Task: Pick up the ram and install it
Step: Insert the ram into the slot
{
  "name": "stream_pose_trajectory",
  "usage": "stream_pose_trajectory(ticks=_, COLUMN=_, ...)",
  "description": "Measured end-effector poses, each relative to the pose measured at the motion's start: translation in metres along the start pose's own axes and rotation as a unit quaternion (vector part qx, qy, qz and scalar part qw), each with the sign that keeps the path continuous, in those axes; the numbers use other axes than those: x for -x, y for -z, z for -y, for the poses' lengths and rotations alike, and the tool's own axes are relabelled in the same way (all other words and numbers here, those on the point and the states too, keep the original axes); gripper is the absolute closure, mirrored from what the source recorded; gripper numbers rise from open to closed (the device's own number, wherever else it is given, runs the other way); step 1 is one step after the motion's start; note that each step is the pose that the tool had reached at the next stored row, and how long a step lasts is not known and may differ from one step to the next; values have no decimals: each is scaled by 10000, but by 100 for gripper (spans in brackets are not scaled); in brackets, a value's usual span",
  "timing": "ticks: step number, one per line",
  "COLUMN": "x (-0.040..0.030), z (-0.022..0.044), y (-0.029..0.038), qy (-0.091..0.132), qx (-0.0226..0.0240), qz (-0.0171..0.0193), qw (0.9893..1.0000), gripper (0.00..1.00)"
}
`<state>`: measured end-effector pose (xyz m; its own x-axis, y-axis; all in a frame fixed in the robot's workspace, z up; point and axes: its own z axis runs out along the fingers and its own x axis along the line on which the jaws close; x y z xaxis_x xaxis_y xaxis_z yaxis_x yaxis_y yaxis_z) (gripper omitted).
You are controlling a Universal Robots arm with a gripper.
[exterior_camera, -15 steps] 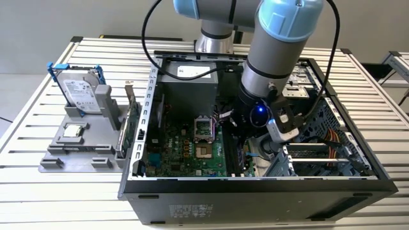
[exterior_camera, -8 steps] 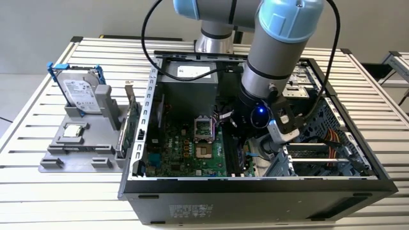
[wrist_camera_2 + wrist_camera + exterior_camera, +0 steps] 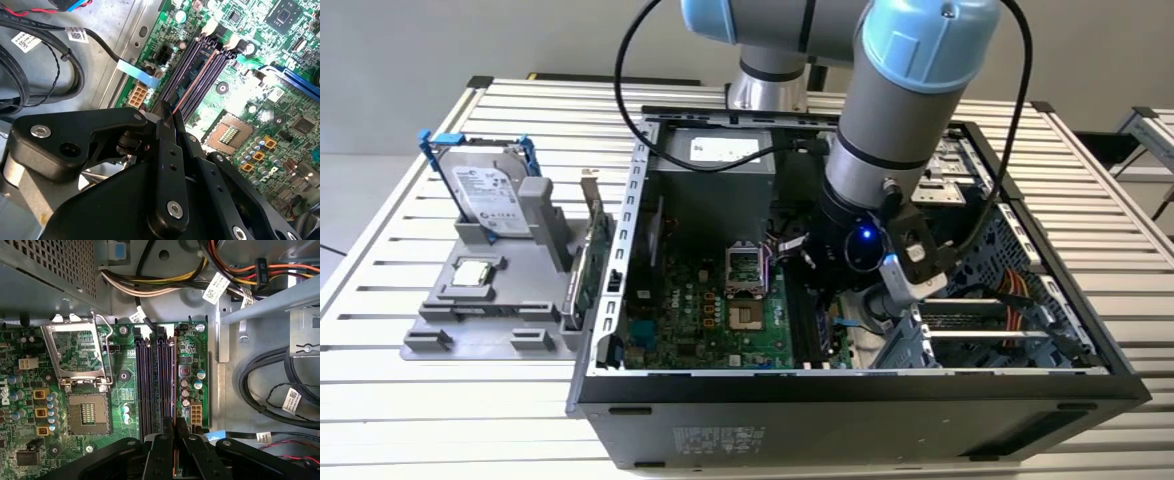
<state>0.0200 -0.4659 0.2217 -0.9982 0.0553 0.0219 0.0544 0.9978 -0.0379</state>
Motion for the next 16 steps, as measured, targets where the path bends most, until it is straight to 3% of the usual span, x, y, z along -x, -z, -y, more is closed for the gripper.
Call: stream_pose_trajectory(ticks=16, x=2, z=19, y=-37, qy=45, qx=2, qz=2, qw=10000, gripper=100)
